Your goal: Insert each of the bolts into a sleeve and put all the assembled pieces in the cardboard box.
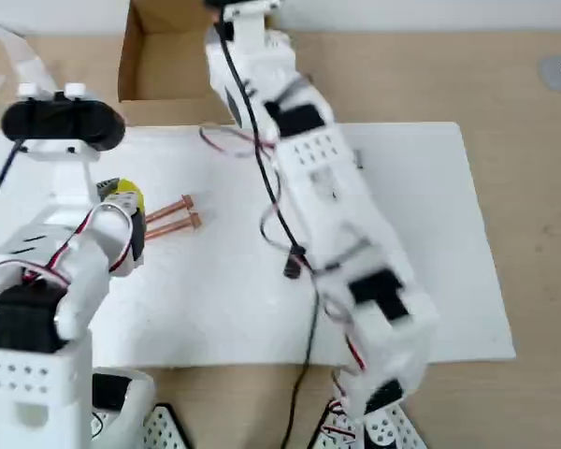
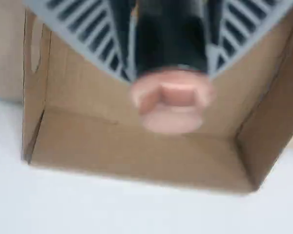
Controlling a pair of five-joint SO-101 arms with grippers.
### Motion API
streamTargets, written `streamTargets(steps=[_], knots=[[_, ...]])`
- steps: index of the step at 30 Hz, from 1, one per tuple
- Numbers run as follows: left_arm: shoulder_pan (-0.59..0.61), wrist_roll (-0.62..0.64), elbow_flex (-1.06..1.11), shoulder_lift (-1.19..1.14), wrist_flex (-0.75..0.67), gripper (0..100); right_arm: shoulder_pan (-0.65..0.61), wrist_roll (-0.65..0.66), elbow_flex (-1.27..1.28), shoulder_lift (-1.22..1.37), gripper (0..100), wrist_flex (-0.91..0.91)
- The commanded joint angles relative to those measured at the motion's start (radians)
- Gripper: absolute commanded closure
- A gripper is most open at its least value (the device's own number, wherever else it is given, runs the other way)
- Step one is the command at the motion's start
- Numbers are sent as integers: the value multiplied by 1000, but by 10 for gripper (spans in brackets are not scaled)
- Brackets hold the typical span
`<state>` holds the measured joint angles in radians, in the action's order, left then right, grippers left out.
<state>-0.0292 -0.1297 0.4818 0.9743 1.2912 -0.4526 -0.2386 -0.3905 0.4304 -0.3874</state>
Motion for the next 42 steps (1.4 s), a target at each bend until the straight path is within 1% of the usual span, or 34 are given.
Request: streamTargets(steps=[1,6,8,11,14,18,23,27,28,31,34,36,40,42], knots=[[17,-6,66,-1,-64,994,61,-6,-400,269,990,38],[15,-28,129,1,-89,994,108,3,-862,673,990,38],[14,-44,141,1,-89,994,107,60,-1023,822,990,31],[15,-54,150,1,-89,994,90,144,-1198,1006,990,29],[17,-54,150,1,-89,994,73,206,-1282,1109,987,-34],[17,-54,150,-1,-89,994,61,206,-1273,1112,910,-126],[17,-55,163,-8,-81,991,41,206,-1274,1109,827,-176],[20,-54,196,-8,-81,916,39,201,-1274,1069,807,-259],[32,-52,204,-8,-81,906,39,181,-1274,1052,807,-288],[86,-52,204,-8,-81,905,39,109,-1274,967,809,-393],[140,-55,201,-10,-81,904,39,71,-1274,854,809,-526],[158,-103,212,-10,-77,904,39,55,-1274,779,809,-624],[157,-233,216,-44,3,903,44,18,-1274,653,809,-827],[163,-295,216,-77,26,903,45,9,-1274,596,809,-957]])
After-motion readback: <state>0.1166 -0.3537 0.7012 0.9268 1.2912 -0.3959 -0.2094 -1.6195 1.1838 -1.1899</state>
